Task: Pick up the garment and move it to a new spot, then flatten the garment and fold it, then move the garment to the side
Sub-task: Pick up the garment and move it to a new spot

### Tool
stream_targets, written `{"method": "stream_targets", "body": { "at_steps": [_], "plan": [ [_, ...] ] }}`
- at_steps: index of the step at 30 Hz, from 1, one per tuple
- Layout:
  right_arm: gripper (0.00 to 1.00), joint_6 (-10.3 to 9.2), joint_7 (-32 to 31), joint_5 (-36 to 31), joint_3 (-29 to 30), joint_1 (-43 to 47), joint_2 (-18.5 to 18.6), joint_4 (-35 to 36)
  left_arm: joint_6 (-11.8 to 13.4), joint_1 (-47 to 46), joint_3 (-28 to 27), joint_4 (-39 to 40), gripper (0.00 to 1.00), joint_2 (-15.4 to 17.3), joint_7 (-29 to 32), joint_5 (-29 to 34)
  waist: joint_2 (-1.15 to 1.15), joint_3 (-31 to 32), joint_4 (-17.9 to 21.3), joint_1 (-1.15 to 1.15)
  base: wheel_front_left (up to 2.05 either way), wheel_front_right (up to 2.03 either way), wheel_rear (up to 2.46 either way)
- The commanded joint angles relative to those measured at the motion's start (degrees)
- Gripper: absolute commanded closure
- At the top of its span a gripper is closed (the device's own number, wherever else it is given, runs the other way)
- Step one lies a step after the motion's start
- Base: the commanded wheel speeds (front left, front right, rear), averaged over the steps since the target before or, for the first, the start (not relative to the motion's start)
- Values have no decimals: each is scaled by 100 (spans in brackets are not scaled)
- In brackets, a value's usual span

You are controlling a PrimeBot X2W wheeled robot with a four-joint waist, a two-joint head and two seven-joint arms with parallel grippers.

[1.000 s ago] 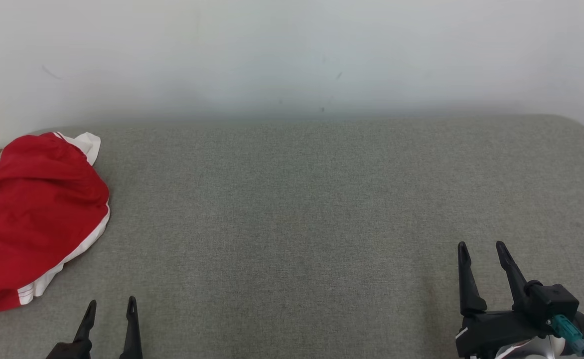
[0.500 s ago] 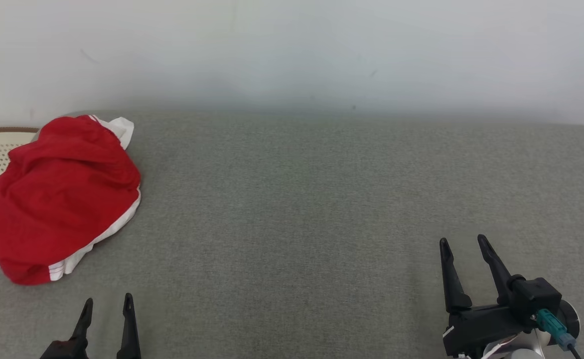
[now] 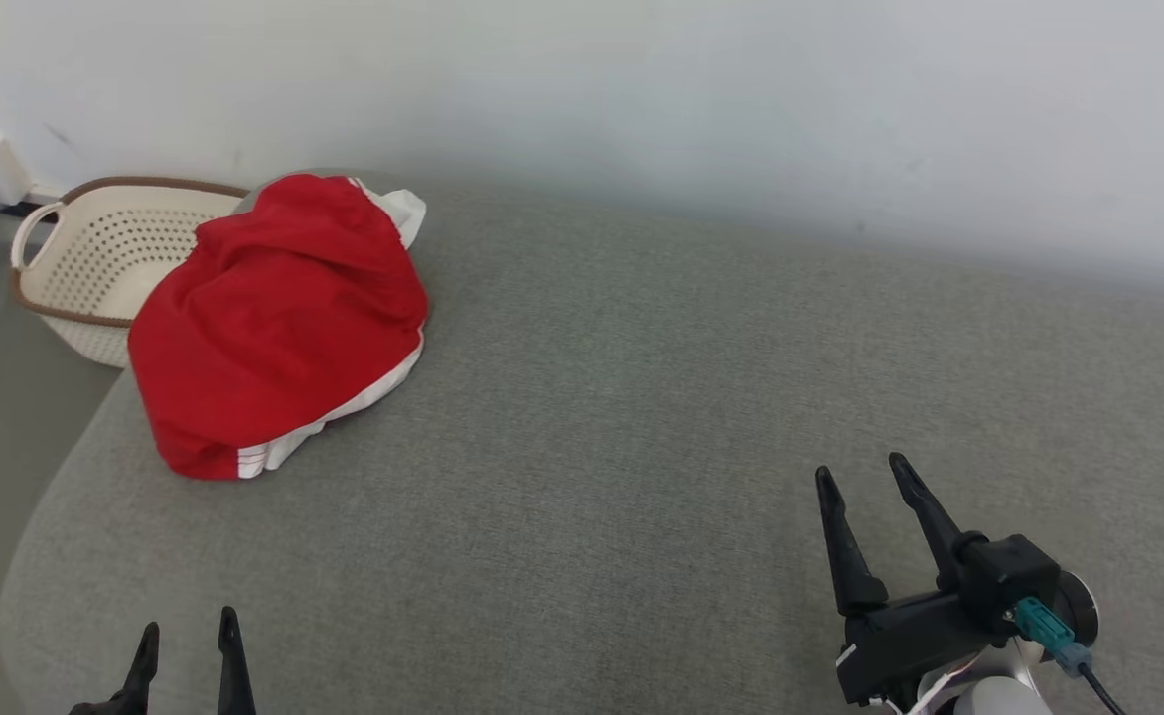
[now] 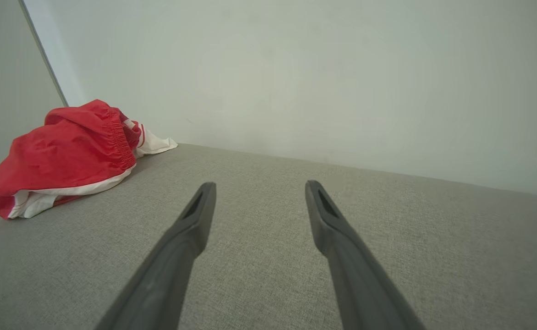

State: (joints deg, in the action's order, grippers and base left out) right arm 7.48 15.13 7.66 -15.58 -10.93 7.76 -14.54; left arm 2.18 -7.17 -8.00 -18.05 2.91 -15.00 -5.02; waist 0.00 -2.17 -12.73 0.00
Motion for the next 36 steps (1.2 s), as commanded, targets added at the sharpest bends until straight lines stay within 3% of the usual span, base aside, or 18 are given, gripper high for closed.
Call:
{"method": "stream_targets", "body": {
  "at_steps": [1,9,19,27,31,36],
  "plan": [
    [0,2,8,19,-72,-73,19,-27,20,40,-21,-11,0,4,-20,-20,0,-52,-384,0,0,0,0],
    [0,2,9,74,-220,-268,27,-199,41,39,-47,-73,0,1,-20,-53,0,-189,-723,0,0,0,0],
    [0,2,8,-10,-294,-380,179,-177,66,-96,68,-70,0,1,-20,-149,0,-397,-756,0,0,0,0],
    [0,2,8,-169,-289,-627,279,30,-298,-823,-64,-363,0,12,-20,-230,0,-931,-564,0,0,0,0],
    [0,2,9,-216,-294,-832,375,168,-571,-1412,-204,-669,0,145,-20,-293,0,-1293,-452,0,0,0,0],
    [0,2,8,-251,-281,-977,477,286,-709,-2046,-291,-1003,0,303,-20,-295,0,-1614,-338,0,0,0,0]
  ]
}}
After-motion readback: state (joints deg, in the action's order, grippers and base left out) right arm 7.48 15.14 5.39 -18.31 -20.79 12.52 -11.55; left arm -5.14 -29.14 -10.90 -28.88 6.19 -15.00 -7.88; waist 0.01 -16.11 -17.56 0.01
